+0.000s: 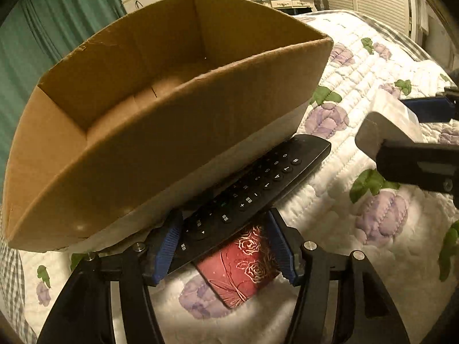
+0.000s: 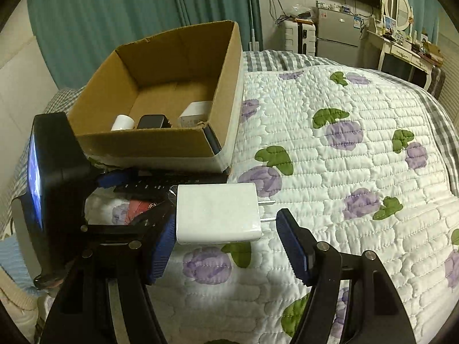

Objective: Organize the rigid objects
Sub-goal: 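Grasp the black remote with the left gripper while the right grasps another white charger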

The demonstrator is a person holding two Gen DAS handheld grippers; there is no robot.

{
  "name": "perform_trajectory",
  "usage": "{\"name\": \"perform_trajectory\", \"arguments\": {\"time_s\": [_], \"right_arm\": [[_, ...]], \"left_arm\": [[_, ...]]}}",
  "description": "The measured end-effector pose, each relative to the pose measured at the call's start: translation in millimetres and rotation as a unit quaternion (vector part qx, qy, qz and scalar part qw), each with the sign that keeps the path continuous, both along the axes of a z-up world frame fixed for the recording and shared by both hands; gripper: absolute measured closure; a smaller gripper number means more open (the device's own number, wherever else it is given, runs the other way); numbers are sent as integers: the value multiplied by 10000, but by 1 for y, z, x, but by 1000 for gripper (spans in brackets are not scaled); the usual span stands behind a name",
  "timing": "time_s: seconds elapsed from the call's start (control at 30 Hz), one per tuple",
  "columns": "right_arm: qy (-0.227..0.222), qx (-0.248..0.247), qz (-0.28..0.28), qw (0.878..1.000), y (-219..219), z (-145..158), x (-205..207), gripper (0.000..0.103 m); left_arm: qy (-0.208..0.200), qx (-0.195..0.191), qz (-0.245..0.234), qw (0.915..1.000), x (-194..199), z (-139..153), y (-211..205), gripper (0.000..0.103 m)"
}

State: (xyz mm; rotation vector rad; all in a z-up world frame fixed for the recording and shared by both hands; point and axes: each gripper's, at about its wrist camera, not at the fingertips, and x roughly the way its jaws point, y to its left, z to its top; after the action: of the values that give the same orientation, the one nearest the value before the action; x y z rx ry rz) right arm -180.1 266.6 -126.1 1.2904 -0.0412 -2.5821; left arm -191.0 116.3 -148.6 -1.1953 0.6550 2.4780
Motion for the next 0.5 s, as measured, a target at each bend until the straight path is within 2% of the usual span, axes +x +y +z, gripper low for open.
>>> {"name": "perform_trajectory", "arguments": {"time_s": [0.1,0.17,0.27,0.37,0.5], "right_arm": [[10,-71,-32,10000,2,2,2,35],[49,-104,-52,9999,3,5,5,35],[116,-167,-94,9997,6,9,10,35],[176,-220,-127,9995,9,14,14,35],[259,-294,-180,9991,16,20,21,35]], "left_arm": [[-53,37,-94,9999,4,3,-2,48],[-78,-68,-198,9998,11,6,-1,65],[-216,-6,-321,9993,27,14,-2,76],[-463,285,-338,9979,41,23,-5,82],[-738,527,-114,9958,57,31,-7,84]]}}
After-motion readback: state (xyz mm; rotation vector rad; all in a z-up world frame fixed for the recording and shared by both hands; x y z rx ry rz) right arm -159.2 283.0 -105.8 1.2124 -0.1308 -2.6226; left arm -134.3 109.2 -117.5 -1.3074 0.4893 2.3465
